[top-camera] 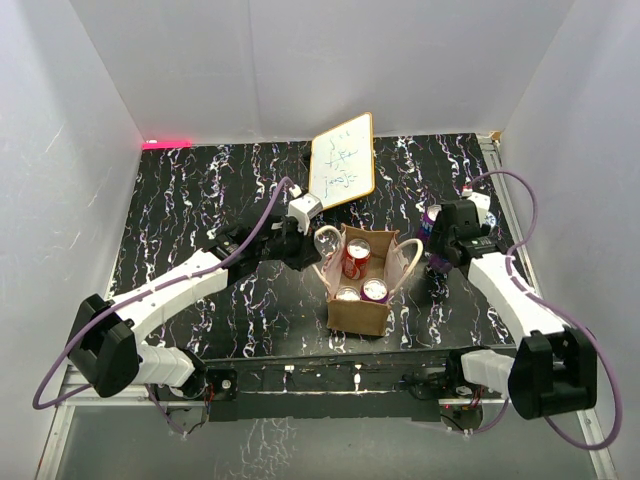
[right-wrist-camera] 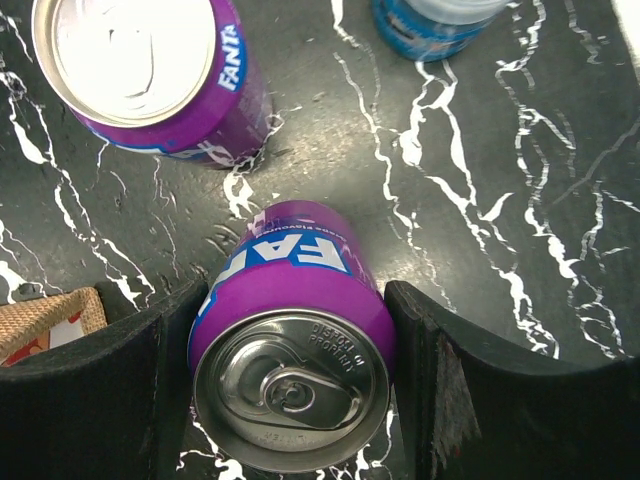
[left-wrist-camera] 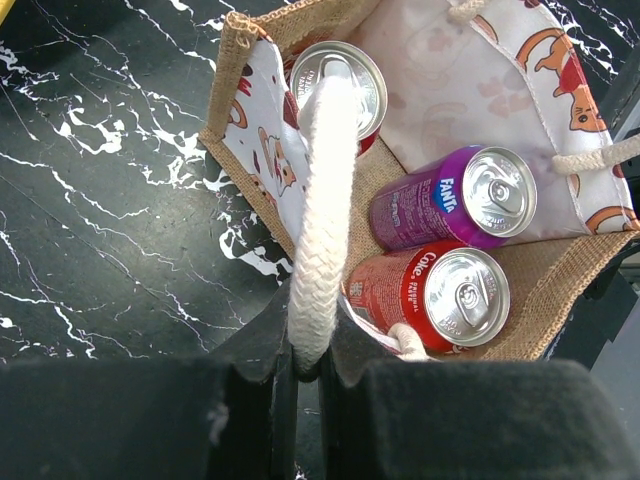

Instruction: Take the beverage out of the canvas bag

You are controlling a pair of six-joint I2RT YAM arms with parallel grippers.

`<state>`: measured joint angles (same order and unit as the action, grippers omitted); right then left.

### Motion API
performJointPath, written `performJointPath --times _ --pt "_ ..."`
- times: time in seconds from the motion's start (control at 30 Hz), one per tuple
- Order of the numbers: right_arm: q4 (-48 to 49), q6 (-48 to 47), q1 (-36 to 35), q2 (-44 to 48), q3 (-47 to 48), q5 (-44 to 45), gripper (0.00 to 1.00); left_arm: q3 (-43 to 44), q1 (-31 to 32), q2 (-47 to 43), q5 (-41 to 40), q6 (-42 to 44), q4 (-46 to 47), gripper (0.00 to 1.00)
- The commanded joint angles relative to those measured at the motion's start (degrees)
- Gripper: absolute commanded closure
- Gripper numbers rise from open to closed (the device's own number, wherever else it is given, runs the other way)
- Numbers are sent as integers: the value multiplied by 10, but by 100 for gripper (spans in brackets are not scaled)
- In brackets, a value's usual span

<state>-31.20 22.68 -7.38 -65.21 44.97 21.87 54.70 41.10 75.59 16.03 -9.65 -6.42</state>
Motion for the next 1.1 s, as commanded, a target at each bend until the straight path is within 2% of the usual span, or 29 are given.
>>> performJointPath --times 0.0,0.17,0.37,0.6,0.67,0.7,0.73,0.87,1.07 --pt "85 -11 2 -28 25 -17 92 -8 -2 -18 12 2 9 100" --pt "89 -16 3 -57 36 -18 90 -3 -2 -15 14 7 6 100" --pt "92 -18 4 -73 35 -34 78 -4 -2 -15 9 8 5 100" --pt "91 -36 5 -84 40 -52 45 -2 -2 -9 11 8 4 100" --pt "91 -39 5 -84 39 -49 33 -1 -1 -8 14 8 4 100" --pt "91 -39 5 -84 39 -46 24 -2 -2 -9 15 8 5 100" --pt "91 -41 6 -83 40 -45 21 -3 -2 -9 13 9 6 100" --pt "67 -44 6 -76 56 -48 15 2 -1 -2 12 10 2 100" --pt "17 -42 6 -41 99 -80 13 2 -2 5 9 11 1 100"
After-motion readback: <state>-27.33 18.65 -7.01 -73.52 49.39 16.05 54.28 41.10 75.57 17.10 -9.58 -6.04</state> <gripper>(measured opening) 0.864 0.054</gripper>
